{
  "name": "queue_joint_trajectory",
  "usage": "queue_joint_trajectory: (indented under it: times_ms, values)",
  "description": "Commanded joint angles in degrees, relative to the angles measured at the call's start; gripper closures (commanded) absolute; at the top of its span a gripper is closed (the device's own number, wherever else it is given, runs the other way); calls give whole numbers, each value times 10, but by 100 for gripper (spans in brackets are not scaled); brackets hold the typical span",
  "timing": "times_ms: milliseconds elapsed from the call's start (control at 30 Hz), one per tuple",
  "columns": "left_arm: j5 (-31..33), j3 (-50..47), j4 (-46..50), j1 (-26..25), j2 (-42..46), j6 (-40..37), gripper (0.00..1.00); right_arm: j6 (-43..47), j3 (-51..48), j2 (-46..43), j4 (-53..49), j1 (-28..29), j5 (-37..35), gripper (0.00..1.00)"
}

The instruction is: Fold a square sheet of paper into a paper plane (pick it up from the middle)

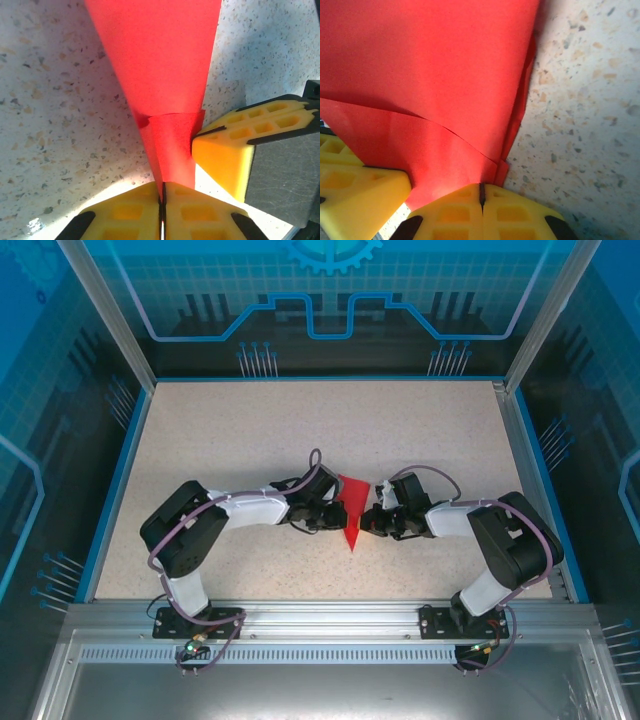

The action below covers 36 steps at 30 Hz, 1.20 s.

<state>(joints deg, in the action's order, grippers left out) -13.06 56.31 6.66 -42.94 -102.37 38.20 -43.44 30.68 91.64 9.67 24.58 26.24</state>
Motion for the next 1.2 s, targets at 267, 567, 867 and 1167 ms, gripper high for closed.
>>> queue_joint_trajectory:
  times_ms: [267, 567, 867, 1167]
  values:
    - [38, 71, 90, -5, -26, -71, 93, 2, -19, 15, -37, -15, -24, 100]
    - [30, 108, 114, -11, -55, -92, 93, -4, -20, 16, -27, -15, -20, 100]
    - [13, 133, 111, -12, -74, -85, 93, -5, -24, 24, -17, -15, -17, 100]
    - [-17, 141, 87, -13, -88, -63, 93, -9, -24, 36, -1, -15, -13, 100]
